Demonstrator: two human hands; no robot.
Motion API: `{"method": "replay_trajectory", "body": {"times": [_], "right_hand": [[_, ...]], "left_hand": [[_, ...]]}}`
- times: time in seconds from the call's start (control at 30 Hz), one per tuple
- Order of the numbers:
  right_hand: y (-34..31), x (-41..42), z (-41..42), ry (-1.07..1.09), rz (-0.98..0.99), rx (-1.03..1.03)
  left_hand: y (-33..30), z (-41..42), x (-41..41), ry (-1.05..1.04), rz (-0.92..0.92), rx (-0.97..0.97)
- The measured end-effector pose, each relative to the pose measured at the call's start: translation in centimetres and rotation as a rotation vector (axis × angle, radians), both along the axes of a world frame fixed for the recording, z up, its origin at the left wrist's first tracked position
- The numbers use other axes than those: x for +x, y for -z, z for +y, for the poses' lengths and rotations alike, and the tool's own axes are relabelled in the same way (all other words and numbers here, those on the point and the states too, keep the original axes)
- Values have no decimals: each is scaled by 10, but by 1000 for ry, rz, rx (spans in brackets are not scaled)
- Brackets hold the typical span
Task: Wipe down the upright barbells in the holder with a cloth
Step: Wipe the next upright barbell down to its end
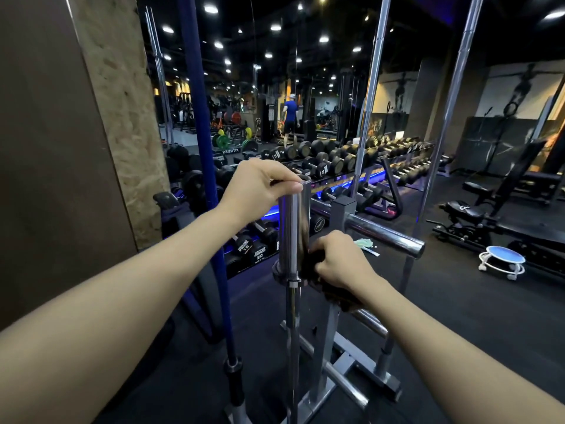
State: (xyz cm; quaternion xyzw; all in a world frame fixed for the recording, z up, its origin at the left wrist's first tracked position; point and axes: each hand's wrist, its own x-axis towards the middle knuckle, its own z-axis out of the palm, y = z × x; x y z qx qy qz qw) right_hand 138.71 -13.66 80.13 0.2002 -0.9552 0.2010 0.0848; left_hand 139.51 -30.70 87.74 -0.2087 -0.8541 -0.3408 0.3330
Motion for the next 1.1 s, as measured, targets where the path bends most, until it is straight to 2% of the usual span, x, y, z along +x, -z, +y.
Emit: {"method": "replay_trajectory", "body": {"times": [0.1,0.17,0.33,0.4,0.47,0.57,0.7,0.8,0.87,0.97,1.03,1.1], "right_hand": [[0,-3,-1,6,-22,-38],[1,-3,0,2,-14,-33],[4,7,-2,2,6,53],[4,8,-5,-4,-5,57],[4,3,-5,1,-19,40],[4,-12,0,3,-46,-27],[6,-27,-1,3,-93,-102],[8,-27,-4,-3,-102,-116],[7,-22,-2,-9,-86,-120],[5,-9,3,-18,-30,-60],[4,0,4,-25,-9,-30],[4,1,3,-34,-4,-19]], "left_hand": [[-4,-10,5,107,-110,71],[-10,-11,8,99,-191,68],[-8,22,18,-242,-60,-232],[-1,33,16,-360,6,-232],[4,33,10,-341,63,-149],[4,22,1,-204,72,-54],[2,-1,0,54,-21,28],[-5,-10,5,140,-133,45],[-11,-7,8,107,-157,-1],[-8,8,11,-67,-63,-142],[2,17,9,-173,6,-147],[8,20,4,-182,65,-94]]}}
